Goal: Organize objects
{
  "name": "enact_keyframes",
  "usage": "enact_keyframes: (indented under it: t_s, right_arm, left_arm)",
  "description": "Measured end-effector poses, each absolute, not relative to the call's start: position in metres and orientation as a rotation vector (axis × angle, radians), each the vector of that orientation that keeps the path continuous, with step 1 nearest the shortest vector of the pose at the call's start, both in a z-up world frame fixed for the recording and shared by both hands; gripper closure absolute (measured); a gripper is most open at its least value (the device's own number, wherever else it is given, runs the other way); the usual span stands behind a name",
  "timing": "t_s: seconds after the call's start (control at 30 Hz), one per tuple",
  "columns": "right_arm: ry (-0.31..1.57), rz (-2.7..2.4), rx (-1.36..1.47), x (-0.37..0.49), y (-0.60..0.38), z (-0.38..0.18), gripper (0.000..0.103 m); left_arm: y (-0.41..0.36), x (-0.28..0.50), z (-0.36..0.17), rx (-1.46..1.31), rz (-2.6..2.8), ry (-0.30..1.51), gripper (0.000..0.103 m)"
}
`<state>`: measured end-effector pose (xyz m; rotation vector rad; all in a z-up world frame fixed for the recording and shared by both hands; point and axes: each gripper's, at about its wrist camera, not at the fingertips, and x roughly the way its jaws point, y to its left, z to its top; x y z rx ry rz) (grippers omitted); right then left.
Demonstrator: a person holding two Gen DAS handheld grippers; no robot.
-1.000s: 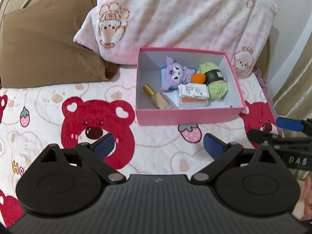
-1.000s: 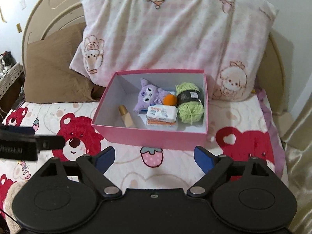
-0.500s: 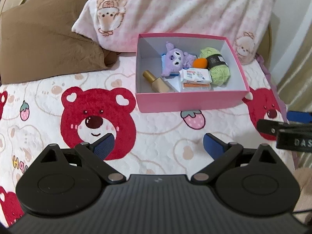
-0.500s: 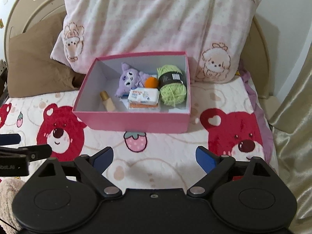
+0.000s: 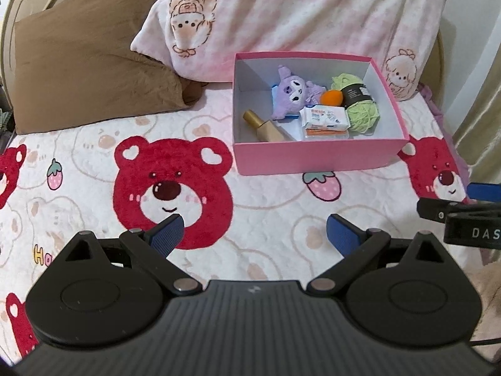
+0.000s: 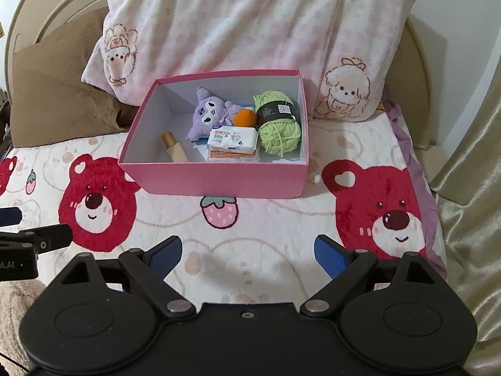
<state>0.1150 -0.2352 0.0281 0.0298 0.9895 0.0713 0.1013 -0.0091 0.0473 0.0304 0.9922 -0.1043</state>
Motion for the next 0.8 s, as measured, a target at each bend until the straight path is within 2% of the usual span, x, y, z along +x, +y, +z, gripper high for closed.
enact_keyframes:
  t_s: [0.8]
  right_arm:
    - [1.005,0.041,0.033,0.1111,-0.2353,0.0244,0.009]
  left_arm:
    - [-0.0054,0.0992,0.0424,0.003,-0.125,1.022,0.004]
